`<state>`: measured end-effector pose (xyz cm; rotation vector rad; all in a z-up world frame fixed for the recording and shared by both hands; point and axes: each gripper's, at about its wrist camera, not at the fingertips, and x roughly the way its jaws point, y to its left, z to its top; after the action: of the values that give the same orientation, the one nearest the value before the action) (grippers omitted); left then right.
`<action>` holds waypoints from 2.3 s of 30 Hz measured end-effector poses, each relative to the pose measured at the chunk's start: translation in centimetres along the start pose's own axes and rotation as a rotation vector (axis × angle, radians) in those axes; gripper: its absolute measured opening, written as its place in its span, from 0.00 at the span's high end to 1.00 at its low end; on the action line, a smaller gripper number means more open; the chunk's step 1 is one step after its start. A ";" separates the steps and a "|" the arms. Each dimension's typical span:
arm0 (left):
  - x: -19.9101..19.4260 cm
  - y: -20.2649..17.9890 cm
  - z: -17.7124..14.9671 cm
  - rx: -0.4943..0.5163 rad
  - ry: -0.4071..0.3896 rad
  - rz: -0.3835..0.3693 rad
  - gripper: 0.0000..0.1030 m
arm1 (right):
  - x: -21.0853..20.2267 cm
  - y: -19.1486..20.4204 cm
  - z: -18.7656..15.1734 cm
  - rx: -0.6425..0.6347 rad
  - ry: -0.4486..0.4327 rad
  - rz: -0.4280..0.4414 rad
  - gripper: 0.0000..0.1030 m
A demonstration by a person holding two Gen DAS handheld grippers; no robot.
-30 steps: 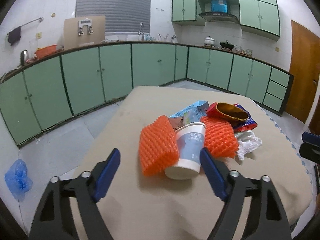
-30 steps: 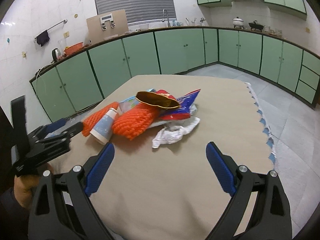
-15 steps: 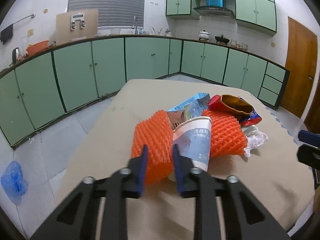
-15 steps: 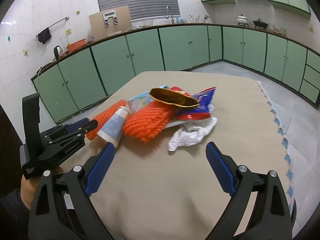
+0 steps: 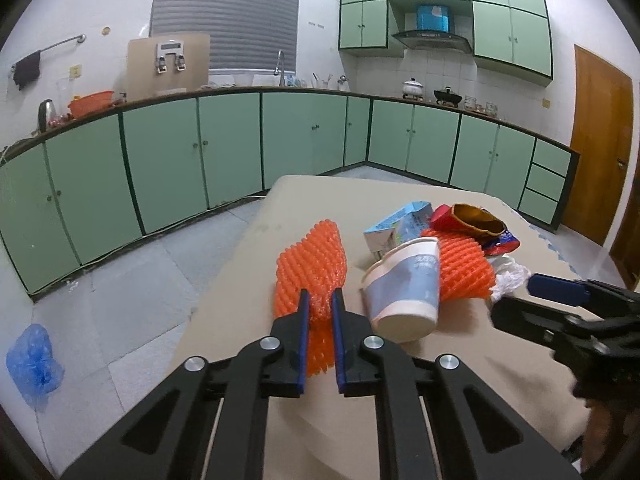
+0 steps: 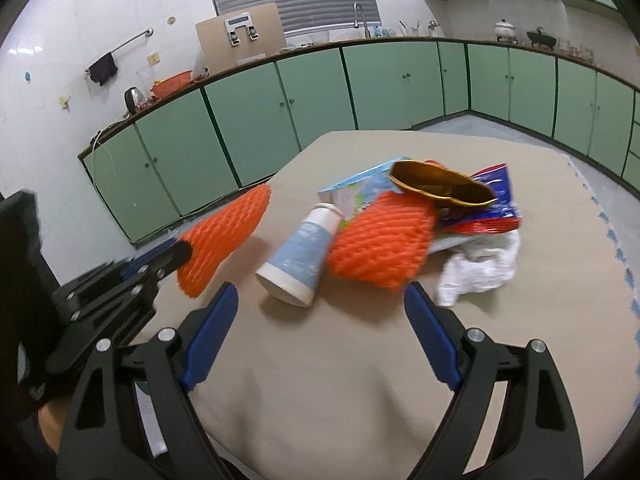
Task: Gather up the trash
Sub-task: 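Grasp the orange foam fruit net with the left gripper and lift it, then move the right gripper toward the white-blue paper cup while the left holds the foam net, then grasp the white-blue paper cup with the right gripper and lift it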
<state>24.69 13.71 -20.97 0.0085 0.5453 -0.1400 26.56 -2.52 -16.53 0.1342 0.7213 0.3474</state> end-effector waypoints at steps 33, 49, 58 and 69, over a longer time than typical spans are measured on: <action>-0.2 5.1 -1.0 -0.014 -0.016 -0.045 0.90 | 6.9 3.4 -1.0 0.053 0.054 -0.093 0.51; -3.1 0.6 0.2 0.027 -0.041 -0.078 0.90 | -2.7 1.0 -1.3 0.024 -0.028 -0.057 0.52; -6.2 -8.1 0.6 0.104 -0.061 -0.221 0.90 | -12.9 -7.2 -3.1 0.048 -0.090 -0.161 0.52; -7.1 -22.9 1.0 0.235 -0.042 -0.473 0.90 | -22.7 -20.6 -9.2 0.195 -0.102 -0.358 0.52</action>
<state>16.06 -8.06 -15.77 0.1057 0.4787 -0.6639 10.08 -29.89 -14.12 0.2023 0.6629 -0.0725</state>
